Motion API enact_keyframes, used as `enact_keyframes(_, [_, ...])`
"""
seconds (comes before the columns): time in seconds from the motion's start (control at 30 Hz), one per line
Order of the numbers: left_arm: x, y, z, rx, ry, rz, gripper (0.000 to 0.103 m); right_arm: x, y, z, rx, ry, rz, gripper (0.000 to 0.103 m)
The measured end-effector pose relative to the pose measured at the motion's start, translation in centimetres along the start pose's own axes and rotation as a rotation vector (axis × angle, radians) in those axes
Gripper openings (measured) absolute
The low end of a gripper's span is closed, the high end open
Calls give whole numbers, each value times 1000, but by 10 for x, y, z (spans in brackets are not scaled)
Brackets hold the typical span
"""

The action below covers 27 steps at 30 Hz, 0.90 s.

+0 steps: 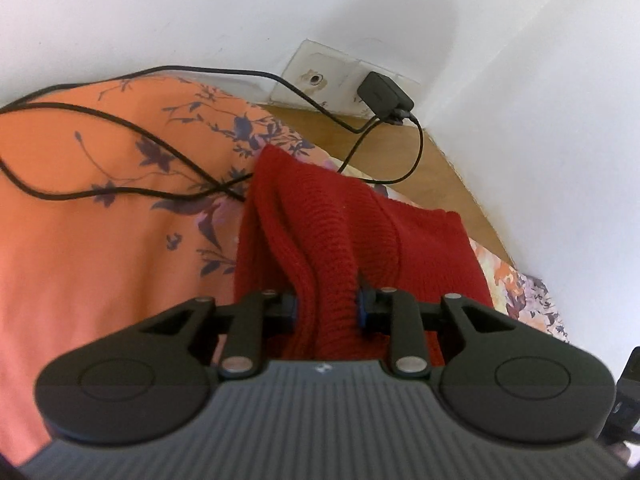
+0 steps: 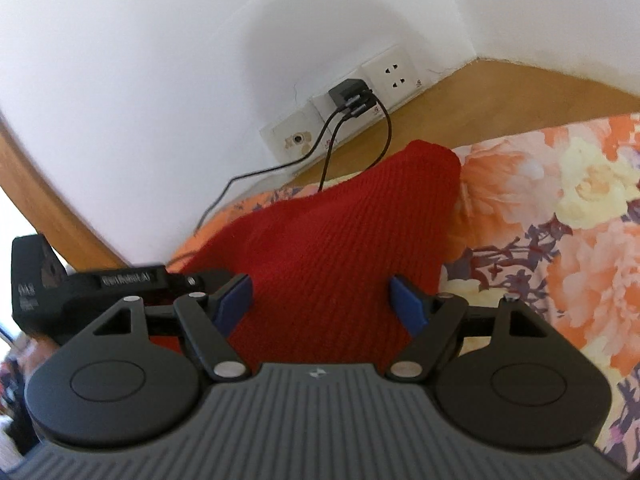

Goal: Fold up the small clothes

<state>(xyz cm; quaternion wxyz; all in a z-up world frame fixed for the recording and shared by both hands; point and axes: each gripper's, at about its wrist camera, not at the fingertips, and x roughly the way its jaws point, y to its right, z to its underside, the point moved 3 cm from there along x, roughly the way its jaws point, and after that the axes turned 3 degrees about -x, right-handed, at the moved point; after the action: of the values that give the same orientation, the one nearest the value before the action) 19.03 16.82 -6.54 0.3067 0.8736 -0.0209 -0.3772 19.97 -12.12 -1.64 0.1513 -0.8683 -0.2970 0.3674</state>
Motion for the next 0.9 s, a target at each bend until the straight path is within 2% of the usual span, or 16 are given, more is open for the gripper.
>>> enact_keyframes(0.13, [-4, 6, -3, 52, 7, -39, 43, 1, 3, 2, -2, -3, 5, 82])
enact_keyframes(0.27, [-4, 7, -1, 114, 29, -138, 73, -3, 12, -2, 50, -9, 0, 84])
enact_keyframes(0.33, [-6, 6, 1, 149, 35, -169, 78, -8, 22, -4, 103, -10, -2, 89])
enact_keyframes(0.4, [-7, 1, 1, 125, 25, -150, 78, -12, 35, -4, 163, -5, 4, 92])
enact_keyframes(0.47, [-7, -8, -1, 55, 1, -110, 78, -12, 49, -2, 222, -20, 4, 93])
enact_keyframes(0.6, [1, -26, -3, -146, -105, 47, 78, -2, 69, 4, 349, -62, -70, 94])
enact_keyframes(0.9, [14, -30, -2, -195, -146, 129, 78, 31, 71, 9, 436, -140, -178, 95])
